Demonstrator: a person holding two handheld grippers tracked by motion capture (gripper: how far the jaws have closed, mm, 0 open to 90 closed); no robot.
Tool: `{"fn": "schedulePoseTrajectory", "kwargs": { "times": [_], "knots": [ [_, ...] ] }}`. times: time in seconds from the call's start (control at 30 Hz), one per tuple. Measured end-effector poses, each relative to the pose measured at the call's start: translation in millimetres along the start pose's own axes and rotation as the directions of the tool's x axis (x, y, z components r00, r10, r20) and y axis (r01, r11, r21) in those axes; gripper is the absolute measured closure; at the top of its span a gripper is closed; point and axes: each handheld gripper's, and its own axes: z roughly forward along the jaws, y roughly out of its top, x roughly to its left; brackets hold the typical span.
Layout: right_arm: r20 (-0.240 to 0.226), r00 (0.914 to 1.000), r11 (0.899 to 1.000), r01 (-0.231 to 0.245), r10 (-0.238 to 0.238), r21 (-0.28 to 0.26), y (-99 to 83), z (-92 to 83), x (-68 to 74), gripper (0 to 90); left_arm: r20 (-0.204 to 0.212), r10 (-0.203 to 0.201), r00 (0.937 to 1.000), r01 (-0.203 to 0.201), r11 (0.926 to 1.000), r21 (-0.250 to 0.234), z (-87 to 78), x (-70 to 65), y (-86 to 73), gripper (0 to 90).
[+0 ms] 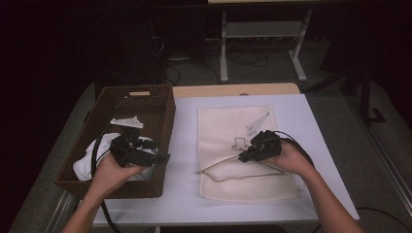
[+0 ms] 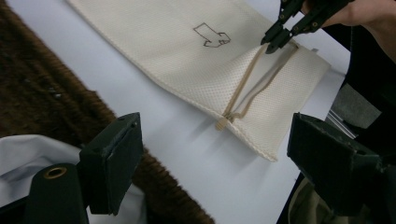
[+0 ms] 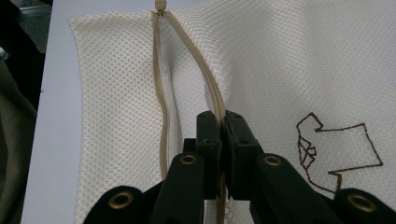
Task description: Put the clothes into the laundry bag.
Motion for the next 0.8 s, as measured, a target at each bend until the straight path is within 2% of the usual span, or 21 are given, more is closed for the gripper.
{"fn": "schedulePoseTrajectory", "kwargs": {
  "times": [0.2, 0.37, 0.4, 0.43, 0.53, 0.63, 0.73, 0.8],
  "knots": [
    [-0.002, 1.0000, 1.000, 0.004, -0.004, 0.004, 0.8, 0.1, -0.5, 84.7, -0.079, 0.002, 0.9969, -0.001, 1.0000, 0.006, -16.5, 13.0, 1.3, 17.6],
    [-0.002, 1.0000, 1.000, 0.008, -0.008, 0.006, 0.8, 0.7, -0.4, 84.6, -0.166, -0.008, 0.9861, 0.013, 0.9996, 0.025, -31.3, 31.9, -3.7, 17.1],
    [-0.004, 1.0000, 1.000, 0.007, -0.007, 0.009, 1.0, 1.3, -0.2, 84.6, -0.194, -0.015, 0.9809, 0.022, 0.9992, 0.032, -36.6, 38.3, -6.2, 16.2],
    [-0.004, 1.0000, 1.000, 0.009, -0.009, 0.008, 1.1, 1.7, -0.4, 84.6, -0.194, -0.015, 0.9809, 0.022, 0.9992, 0.032, -36.6, 38.3, -6.2, 16.2],
    [-0.010, 0.9999, 1.000, 0.011, -0.011, 0.011, 1.2, 2.7, -1.1, 84.4, -0.233, -0.031, 0.9719, 0.041, 0.9985, 0.036, -45.4, 49.7, -11.2, 15.9],
    [-0.013, 0.9998, 1.000, 0.013, -0.012, 0.018, 2.0, 3.9, -1.6, 84.4, -0.265, -0.036, 0.9637, 0.053, 0.9968, 0.060, -50.0, 58.5, -16.4, 15.9],
    [-0.013, 0.9998, 1.000, 0.014, -0.014, 0.021, 3.6, 3.5, -3.1, 84.4, -0.303, -0.043, 0.9519, 0.071, 0.9939, 0.084, -51.9, 66.3, -23.1, 15.8],
    [-0.015, 0.9998, 1.000, 0.013, -0.013, 0.022, 4.0, 3.5, -3.3, 84.5, -0.343, -0.050, 0.9381, 0.090, 0.9909, 0.101, -51.9, 70.5, -27.8, 15.8]
  ]
}}
